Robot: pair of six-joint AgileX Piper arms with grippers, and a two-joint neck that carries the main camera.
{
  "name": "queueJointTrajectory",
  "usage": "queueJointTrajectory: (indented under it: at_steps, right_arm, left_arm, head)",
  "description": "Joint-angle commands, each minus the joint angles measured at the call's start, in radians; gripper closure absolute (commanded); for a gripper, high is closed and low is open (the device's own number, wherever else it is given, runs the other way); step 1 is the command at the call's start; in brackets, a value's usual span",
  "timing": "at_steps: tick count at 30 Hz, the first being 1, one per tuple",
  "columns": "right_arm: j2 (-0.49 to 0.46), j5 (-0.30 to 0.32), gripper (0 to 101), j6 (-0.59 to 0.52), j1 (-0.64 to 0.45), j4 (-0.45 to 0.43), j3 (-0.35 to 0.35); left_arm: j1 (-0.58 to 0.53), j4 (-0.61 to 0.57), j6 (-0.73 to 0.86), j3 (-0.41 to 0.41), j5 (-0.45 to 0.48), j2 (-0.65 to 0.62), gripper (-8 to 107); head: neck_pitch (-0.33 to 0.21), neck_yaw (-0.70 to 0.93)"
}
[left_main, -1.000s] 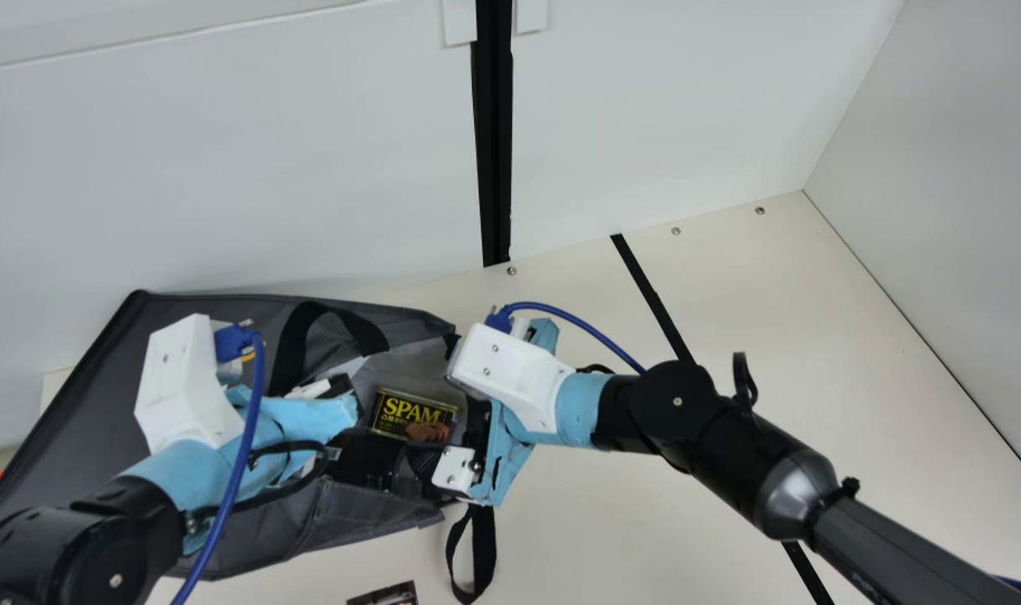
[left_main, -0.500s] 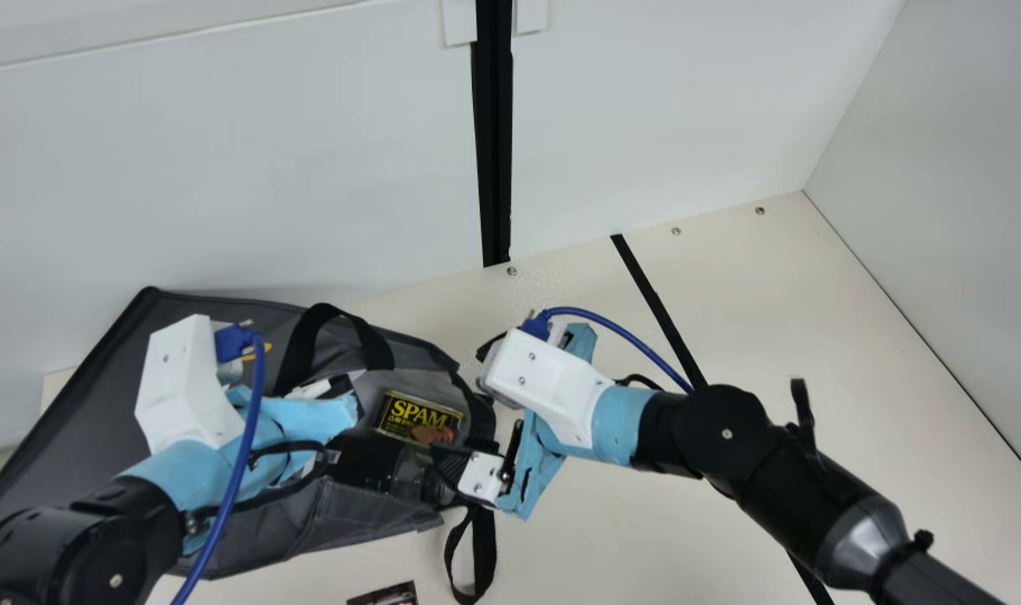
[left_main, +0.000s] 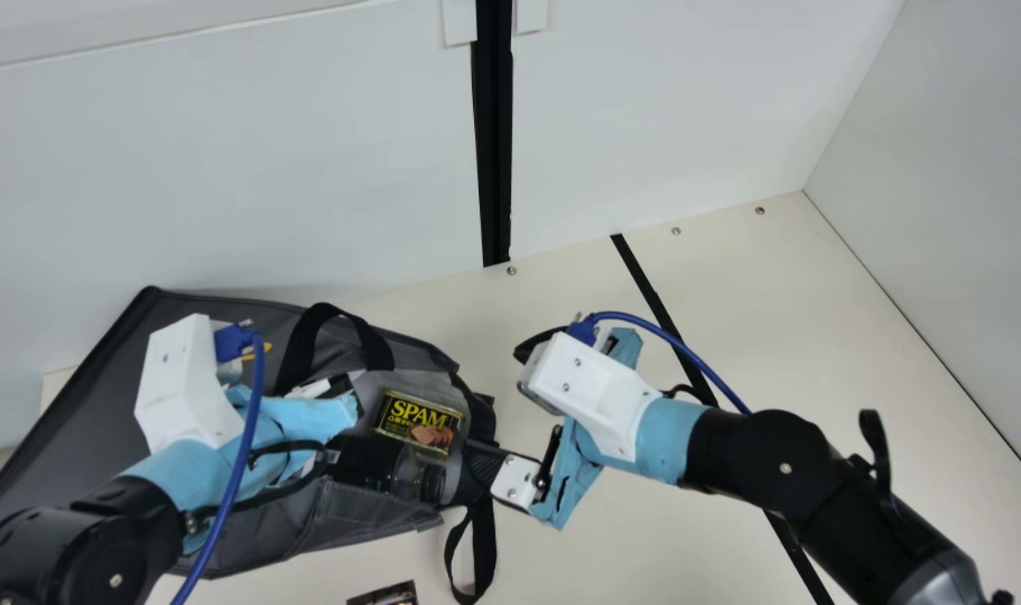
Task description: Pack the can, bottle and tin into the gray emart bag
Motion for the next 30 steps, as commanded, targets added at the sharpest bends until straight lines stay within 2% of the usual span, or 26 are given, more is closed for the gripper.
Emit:
queueJointTrajectory:
  at_steps: [1,16,30]
  right_arm:
    - [-0.020,0.001,10,0.021,-0.009,-0.018,0.006]
    - [-0.163,-0.001,10,0.208,-0.085,-0.187,0.058]
    - [-0.244,0.007,10,0.386,-0.136,-0.369,0.040]
  left_arm:
    - [0.000,0.000,0.000,0.000,0.000,0.000,89]
    - [0.000,0.000,0.000,0.000,0.000,0.000,89]
    - [0.000,0.000,0.000,0.000,0.000,0.000,89]
  head:
    - [-0.023,-0.002]
    - [-0.023,-0.002]
    - [-0.023,-0.002]
